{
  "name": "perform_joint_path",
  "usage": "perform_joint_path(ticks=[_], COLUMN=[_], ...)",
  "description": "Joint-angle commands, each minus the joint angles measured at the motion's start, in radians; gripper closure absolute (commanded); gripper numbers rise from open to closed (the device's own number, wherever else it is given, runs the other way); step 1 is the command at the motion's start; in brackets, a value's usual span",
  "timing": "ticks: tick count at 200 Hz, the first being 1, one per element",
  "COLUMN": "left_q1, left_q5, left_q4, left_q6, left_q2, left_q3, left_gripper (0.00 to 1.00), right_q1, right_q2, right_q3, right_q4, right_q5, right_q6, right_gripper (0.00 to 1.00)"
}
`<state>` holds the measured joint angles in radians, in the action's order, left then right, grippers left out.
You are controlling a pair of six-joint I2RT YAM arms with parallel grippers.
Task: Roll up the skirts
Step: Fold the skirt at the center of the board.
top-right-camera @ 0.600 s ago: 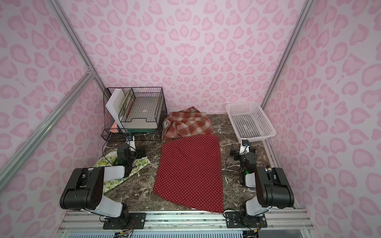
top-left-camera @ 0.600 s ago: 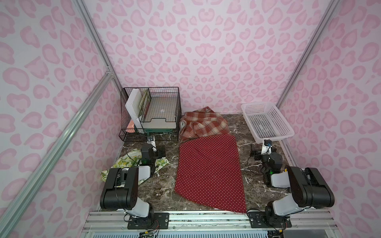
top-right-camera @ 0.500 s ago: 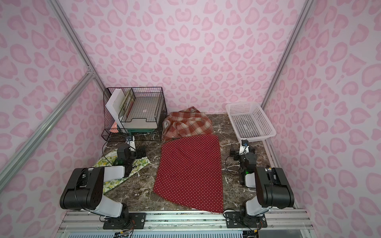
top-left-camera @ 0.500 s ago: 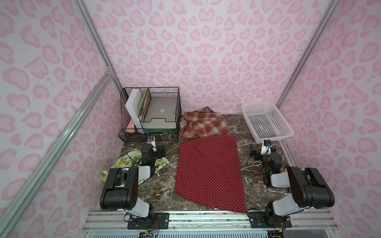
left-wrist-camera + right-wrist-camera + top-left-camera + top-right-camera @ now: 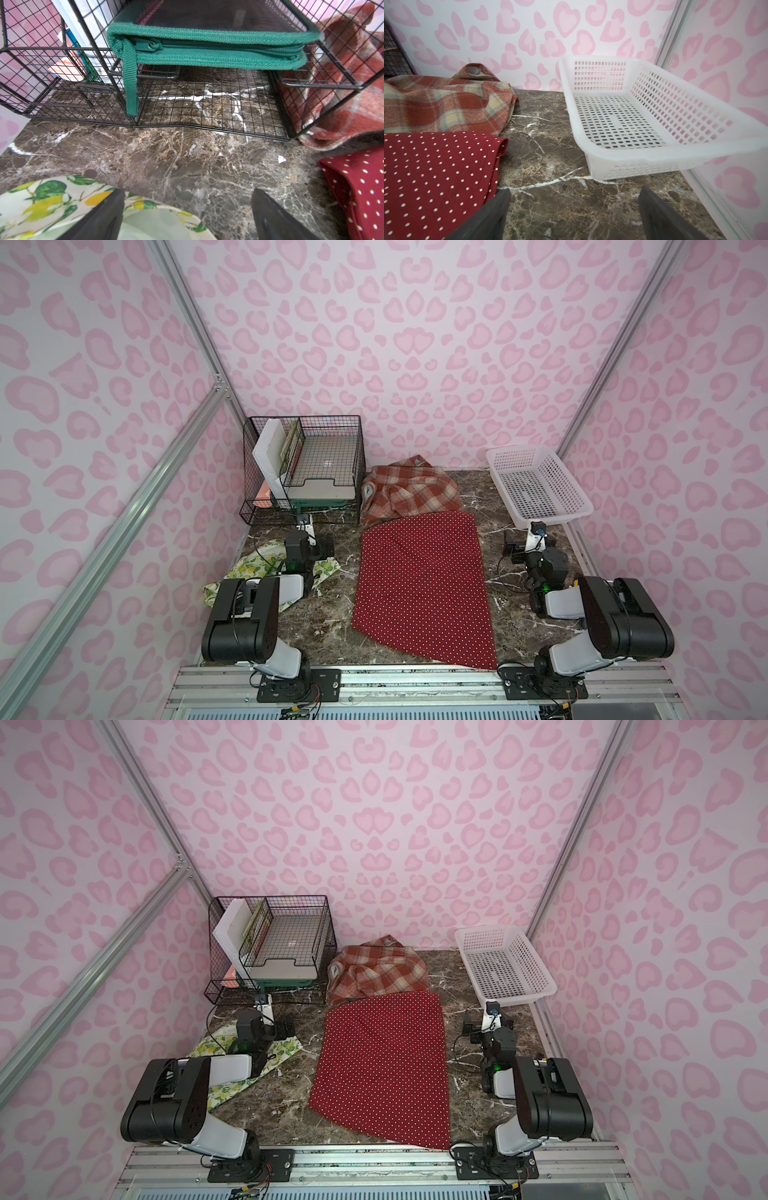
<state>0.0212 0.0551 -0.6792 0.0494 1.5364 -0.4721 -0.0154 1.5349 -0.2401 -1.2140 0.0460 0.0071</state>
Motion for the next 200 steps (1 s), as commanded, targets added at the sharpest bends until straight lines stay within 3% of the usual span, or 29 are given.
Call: perform_joint_path(ticks=[1, 40, 59, 67, 87, 95, 104, 117, 129, 144, 155, 162, 177, 188, 200], left_q1=[0.001, 0.011, -0.002, -0.007, -0.021, -0.023, -0.033, -0.051, -0.051, -0.051, -0.051, -0.052, -0.044, -0.017, -0.004], left_q5=[0.002, -0.017, 0.028, 0.065, 0.21, 0.213, 0.181, 0.134, 0.075, -0.03, -0.075, -0.027, 0.279, 0.238, 0.219], left_q4=[-0.006, -0.008, -0.006, 0.141, 0.82, 1.003, 1.096, 1.038, 0.971, 0.892, 0.828, 0.827, 1.04, 1.0, 1.059], left_q6=[-0.004, 0.0, -0.009, -0.004, 0.043, 0.086, 0.091, 0.136, 0.185, 0.202, 0.239, 0.343, 0.712, 0.642, 0.678], left_q2=[-0.004, -0.005, -0.018, -0.057, -0.061, -0.04, -0.056, -0.174, -0.312, -0.482, -0.598, -0.656, -0.765, -0.815, -0.831], left_q3=[-0.002, 0.002, -0.008, -0.082, -0.487, -0.624, -0.688, -0.645, -0.581, -0.516, -0.454, -0.418, -0.39, -0.342, -0.34], left_gripper=[0.01, 0.01, 0.01, 0.01, 0.01, 0.01, 0.01, 0.01, 0.01, 0.01, 0.01, 0.01, 0.02, 0.02, 0.02], right_q1=[0.0, -0.005, -0.009, -0.007, 0.019, 0.043, 0.059, 0.074, 0.077, 0.065, 0.024, -0.001, -0.011, 0.009, 0.056], right_q2=[-0.002, -0.004, -0.005, -0.004, -0.045, -0.125, -0.188, -0.199, -0.183, -0.175, -0.155, -0.137, -0.103, -0.103, -0.135], right_q3=[0.0, 0.001, 0.002, 0.004, -0.015, -0.102, -0.274, -0.537, -0.691, -0.718, -0.691, -0.669, -0.616, -0.575, -0.551], right_q4=[-0.017, -0.018, -0.018, -0.021, 0.015, 0.231, 0.609, 1.048, 1.258, 1.325, 1.332, 1.306, 1.257, 1.228, 1.248], right_q5=[0.0, 0.006, 0.015, 0.011, -0.096, -0.171, -0.232, -0.268, -0.211, -0.144, 0.009, 0.157, 0.311, 0.343, 0.251], right_q6=[0.007, 0.01, 0.012, 0.011, 0.012, 0.025, 0.104, 0.225, 0.249, 0.368, 0.467, 0.456, 0.477, 0.471, 0.453], right_gripper=[0.0, 0.0, 0.0, 0.0, 0.0, 0.0, 0.0, 0.0, 0.0, 0.0, 0.0, 0.0, 0.02, 0.01, 0.01])
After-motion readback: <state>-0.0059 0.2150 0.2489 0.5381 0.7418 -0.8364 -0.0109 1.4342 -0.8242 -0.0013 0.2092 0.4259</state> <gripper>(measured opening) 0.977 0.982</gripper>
